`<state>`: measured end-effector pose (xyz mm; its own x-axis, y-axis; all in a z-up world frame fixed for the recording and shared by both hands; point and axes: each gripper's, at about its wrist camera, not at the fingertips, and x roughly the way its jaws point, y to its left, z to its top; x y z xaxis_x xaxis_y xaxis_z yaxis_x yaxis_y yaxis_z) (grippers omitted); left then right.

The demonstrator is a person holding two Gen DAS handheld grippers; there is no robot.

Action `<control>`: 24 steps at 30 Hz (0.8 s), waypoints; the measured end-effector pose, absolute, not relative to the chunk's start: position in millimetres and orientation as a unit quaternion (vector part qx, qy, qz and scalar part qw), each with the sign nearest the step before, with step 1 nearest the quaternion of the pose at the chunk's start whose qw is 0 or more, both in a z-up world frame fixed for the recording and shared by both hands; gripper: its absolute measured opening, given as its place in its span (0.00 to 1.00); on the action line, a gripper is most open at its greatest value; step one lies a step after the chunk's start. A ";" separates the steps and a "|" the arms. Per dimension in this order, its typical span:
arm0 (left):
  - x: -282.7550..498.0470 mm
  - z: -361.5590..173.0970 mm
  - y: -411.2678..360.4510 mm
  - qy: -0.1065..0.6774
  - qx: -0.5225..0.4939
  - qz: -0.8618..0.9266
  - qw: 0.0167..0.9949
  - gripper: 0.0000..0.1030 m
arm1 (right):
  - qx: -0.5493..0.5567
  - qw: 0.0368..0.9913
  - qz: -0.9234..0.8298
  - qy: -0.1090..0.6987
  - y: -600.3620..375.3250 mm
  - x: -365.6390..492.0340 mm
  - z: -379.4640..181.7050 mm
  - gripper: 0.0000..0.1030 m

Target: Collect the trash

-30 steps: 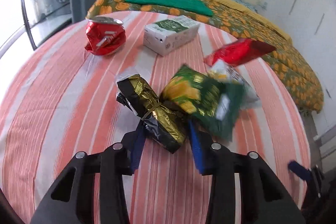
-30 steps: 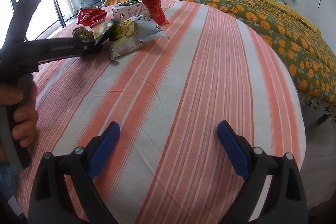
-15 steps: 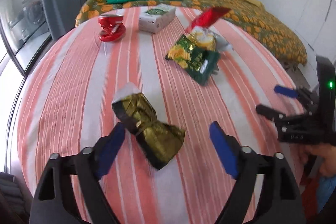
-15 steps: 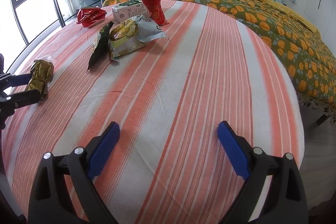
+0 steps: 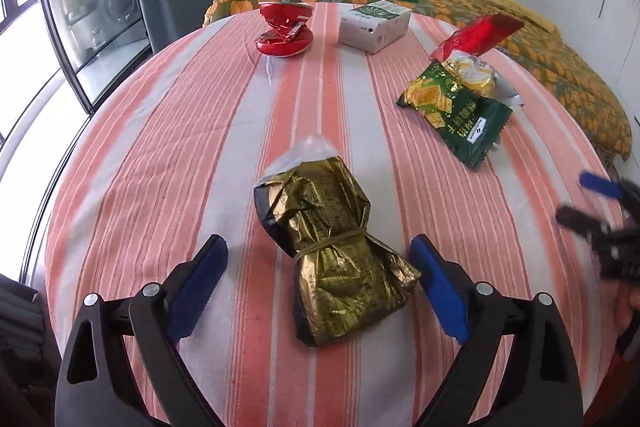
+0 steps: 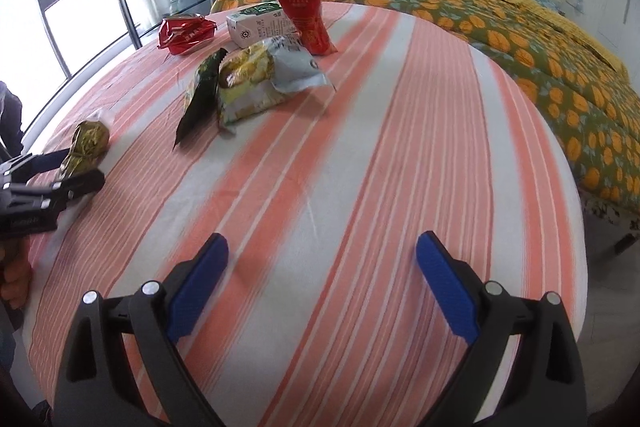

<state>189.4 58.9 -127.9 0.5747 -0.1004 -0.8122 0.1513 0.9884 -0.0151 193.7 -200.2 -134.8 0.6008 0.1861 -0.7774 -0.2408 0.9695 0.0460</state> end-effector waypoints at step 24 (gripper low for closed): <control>193.0 -131.0 54.1 0.460 0.039 -0.071 0.884 0.95 | 0.132 0.869 0.188 0.438 -219.8 207.4 -98.2 0.17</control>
